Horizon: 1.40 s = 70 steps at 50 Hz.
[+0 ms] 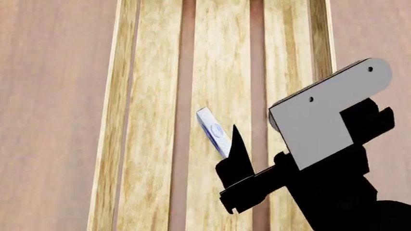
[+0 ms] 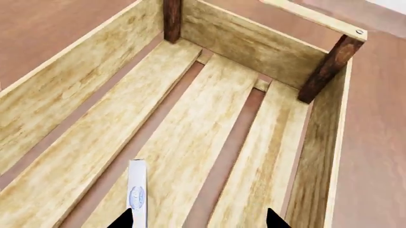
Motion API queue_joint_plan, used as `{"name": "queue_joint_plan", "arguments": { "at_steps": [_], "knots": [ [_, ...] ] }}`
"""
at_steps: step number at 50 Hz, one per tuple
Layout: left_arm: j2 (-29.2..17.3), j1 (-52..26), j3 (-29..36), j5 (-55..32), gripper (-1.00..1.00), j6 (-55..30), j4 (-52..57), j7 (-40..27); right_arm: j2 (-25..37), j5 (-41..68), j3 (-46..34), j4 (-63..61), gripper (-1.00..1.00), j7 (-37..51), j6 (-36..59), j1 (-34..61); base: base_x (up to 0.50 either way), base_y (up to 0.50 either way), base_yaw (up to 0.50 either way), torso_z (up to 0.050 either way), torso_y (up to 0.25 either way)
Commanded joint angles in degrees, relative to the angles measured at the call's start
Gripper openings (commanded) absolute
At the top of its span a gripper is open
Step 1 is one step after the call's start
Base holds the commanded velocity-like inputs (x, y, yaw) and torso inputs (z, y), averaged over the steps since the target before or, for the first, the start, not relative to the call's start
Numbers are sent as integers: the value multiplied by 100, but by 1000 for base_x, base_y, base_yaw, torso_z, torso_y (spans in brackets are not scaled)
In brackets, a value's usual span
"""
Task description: Pick up the cream cheese and put it in the tray.
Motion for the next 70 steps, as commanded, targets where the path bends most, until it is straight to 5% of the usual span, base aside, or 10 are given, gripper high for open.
{"name": "queue_joint_plan", "arguments": {
  "at_steps": [1,11,25,41,60,63,68,70],
  "knots": [
    [-7,4,-13,-18,100,-30,27,-9,855,633,1614,-958,100,255,-703,-1279,0,0,0,0,0],
    [-23,-8,-61,-53,100,-51,34,-44,845,-286,3740,-1297,100,-794,-1966,-3920,0,0,0,0,0],
    [-67,35,-166,-96,100,-29,62,-159,-605,-1660,5395,-1106,100,-2379,-3376,-6218,0,0,0,0,0],
    [-141,306,-490,3,100,-277,677,-182,-1873,-3468,4297,-1063,100,-3076,-4840,-6717,0,0,0,0,0],
    [-56,-922,-1203,-620,100,-2554,2782,1394,-2156,-5345,2952,-1936,100,-2688,-5374,-6546,0,0,0,0,0],
    [461,-1165,-1581,-840,100,-2603,2848,2142,-2151,-5346,2943,-1988,100,-2637,-5340,-6540,0,0,0,0,0],
    [2561,-1528,-2722,-954,100,-2106,2850,4524,-2025,-5420,2894,-2082,100,-2519,-5127,-6448,0,0,0,0,0],
    [2874,-1527,-2835,-902,100,-1891,2851,4858,-1946,-5202,3021,-2181,100,-2441,-5003,-6409,0,0,0,0,0]
  ]
}}
